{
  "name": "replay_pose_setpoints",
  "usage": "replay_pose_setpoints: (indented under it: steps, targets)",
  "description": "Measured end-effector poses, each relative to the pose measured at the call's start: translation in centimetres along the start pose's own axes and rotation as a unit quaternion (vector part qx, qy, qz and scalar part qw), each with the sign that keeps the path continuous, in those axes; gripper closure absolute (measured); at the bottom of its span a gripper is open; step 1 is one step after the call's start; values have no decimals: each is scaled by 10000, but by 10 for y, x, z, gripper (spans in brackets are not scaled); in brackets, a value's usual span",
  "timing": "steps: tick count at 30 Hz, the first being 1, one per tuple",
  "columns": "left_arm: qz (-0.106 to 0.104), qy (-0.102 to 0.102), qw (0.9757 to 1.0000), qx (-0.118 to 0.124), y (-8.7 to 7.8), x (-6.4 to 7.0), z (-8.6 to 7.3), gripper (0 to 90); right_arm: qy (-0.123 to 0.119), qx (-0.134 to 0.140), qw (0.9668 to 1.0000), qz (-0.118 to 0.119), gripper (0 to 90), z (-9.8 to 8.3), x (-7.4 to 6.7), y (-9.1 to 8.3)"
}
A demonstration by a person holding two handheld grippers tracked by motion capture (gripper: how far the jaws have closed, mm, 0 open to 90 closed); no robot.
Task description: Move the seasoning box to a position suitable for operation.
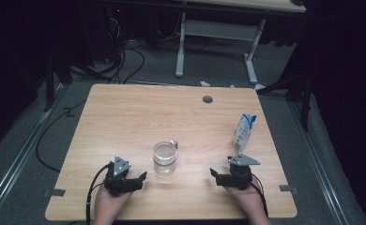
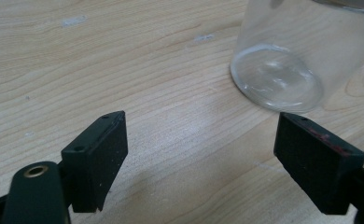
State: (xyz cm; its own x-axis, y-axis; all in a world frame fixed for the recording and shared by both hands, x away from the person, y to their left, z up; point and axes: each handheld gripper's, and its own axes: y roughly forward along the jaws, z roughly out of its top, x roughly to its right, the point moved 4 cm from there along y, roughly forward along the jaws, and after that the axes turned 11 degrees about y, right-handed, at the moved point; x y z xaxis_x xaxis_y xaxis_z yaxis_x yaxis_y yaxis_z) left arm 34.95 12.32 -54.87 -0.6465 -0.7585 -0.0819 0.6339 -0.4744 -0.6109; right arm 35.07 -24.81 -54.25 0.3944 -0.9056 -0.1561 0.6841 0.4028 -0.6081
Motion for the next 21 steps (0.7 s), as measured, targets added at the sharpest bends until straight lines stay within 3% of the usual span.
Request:
replay_pose_setpoints:
  steps: [3,11,14,16,18,21]
  targets:
    - [-53,-127,9998,119,-2,-4,2,169,-8,156,9998,77,208,0,0,-8]
    - [-90,-338,9991,239,2,-6,8,199,37,230,9996,156,271,-3,2,-17]
    - [-114,-319,9988,352,0,-5,9,242,25,277,9994,198,302,-4,2,-17]
    - [-65,-203,9988,437,-4,-3,11,320,39,282,9995,158,326,-5,3,-16]
    - [-177,-276,9982,497,-6,-2,14,403,73,286,9994,200,342,-5,3,-16]
    - [-141,-318,9980,518,-7,-3,16,437,52,273,9993,244,381,-5,1,-16]
